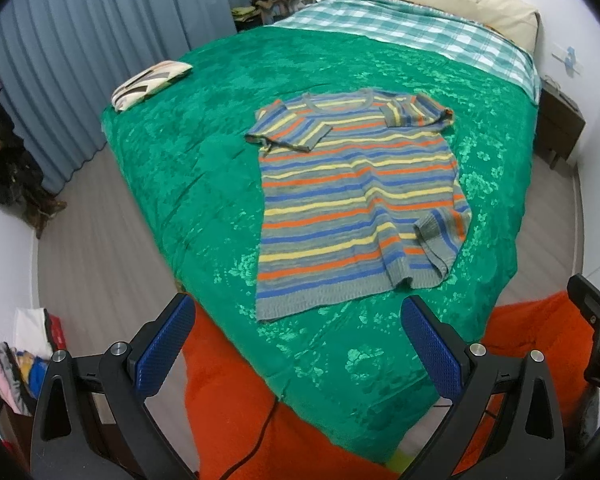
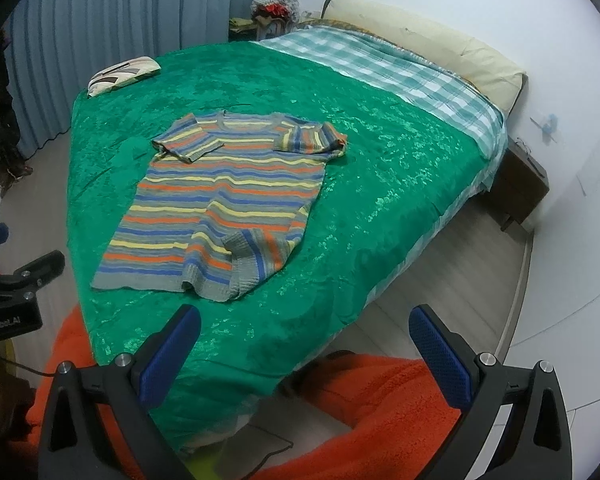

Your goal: Fold small clothes

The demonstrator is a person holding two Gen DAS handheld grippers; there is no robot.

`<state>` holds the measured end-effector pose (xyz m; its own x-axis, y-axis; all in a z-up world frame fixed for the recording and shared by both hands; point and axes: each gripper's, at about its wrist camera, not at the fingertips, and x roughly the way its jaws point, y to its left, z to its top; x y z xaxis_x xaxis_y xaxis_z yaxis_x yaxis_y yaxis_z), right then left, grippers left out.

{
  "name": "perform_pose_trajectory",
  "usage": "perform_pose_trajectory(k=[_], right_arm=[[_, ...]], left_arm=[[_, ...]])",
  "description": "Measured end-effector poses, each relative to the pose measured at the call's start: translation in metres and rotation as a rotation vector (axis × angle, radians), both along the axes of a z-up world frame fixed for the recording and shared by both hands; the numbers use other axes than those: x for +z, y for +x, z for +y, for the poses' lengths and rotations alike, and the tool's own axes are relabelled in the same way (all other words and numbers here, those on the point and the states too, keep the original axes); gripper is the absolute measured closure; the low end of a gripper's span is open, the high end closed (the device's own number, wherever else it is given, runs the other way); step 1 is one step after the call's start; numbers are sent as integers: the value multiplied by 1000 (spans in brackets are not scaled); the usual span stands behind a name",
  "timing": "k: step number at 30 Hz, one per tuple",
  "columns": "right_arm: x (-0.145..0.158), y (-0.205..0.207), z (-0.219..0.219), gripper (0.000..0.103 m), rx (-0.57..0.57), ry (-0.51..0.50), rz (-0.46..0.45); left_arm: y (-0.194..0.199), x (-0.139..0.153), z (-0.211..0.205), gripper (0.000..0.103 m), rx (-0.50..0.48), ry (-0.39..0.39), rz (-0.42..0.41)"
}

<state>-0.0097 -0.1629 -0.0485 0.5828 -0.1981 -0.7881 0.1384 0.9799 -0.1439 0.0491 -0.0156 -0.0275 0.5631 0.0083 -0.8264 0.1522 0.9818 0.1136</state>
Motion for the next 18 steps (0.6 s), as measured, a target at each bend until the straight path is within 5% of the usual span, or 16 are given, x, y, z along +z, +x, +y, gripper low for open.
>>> perform_pose_trajectory(k=[18], right_arm=[[-7,4,-4,0,-19,1,28]], left_arm=[[4,-4,-2,0,2,9,14]])
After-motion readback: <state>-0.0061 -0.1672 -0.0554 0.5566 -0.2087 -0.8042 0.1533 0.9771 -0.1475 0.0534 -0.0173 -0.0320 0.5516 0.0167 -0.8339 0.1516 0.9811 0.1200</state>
